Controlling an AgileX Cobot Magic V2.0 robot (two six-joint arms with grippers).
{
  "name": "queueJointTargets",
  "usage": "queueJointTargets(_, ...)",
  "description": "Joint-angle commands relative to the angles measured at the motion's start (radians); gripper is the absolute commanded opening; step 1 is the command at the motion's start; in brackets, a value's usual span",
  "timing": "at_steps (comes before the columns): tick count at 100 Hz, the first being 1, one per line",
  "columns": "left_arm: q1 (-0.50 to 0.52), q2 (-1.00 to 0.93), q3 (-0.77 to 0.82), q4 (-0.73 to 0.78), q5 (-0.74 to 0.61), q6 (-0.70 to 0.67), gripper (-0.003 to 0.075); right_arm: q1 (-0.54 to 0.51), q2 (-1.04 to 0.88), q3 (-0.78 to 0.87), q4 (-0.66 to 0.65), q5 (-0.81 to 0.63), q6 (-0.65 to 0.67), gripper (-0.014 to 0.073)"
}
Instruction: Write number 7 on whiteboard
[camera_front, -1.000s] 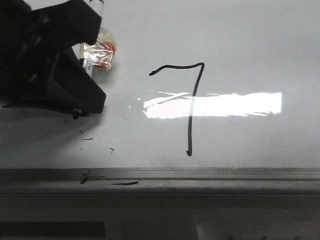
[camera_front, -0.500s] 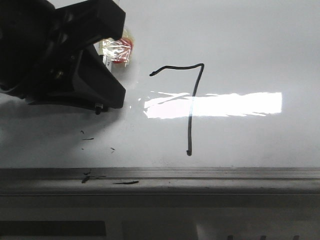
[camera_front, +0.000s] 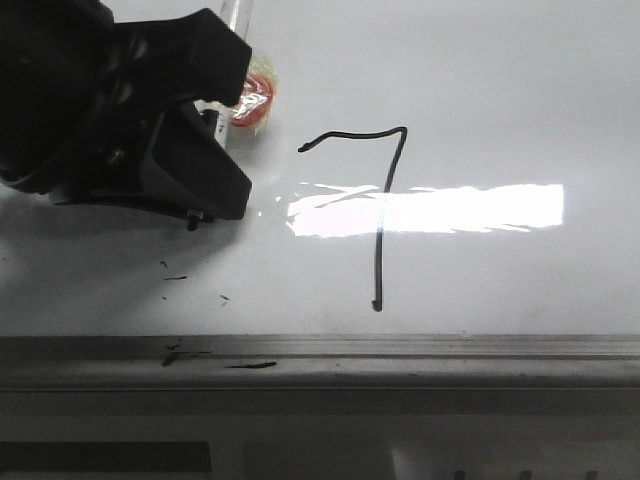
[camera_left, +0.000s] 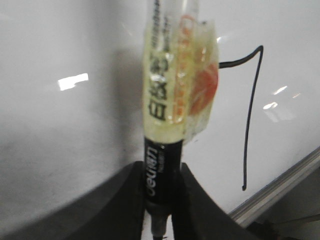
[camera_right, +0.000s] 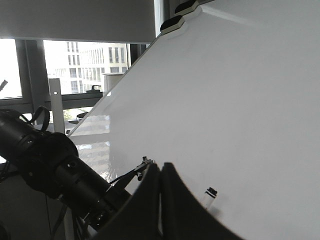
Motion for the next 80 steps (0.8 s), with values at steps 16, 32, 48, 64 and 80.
queueJointTargets(16, 0.018, 0.017, -0.010, 0.050, 0.079, -0.003, -0.0020, -0.002, 0.005, -0.024, 0.048, 0.121, -0.004, -0.0064)
queueJointTargets(32, 0.018, 0.017, -0.010, 0.050, 0.079, -0.003, -0.0020, -0.002, 0.005, -0.024, 0.048, 0.126, -0.004, -0.0064)
queueJointTargets(48, 0.018, 0.017, -0.010, 0.050, 0.079, -0.003, -0.0020, -0.002, 0.005, -0.024, 0.048, 0.128, -0.004, -0.0064)
queueJointTargets(64, 0.018, 0.017, -0.010, 0.030, 0.078, -0.038, -0.0018, -0.002, 0.005, -0.024, 0.048, 0.128, -0.004, -0.0064)
queueJointTargets(80, 0.018, 0.017, -0.010, 0.028, 0.078, -0.055, 0.0070, -0.002, 0.005, -0.024, 0.048, 0.128, -0.004, -0.0064)
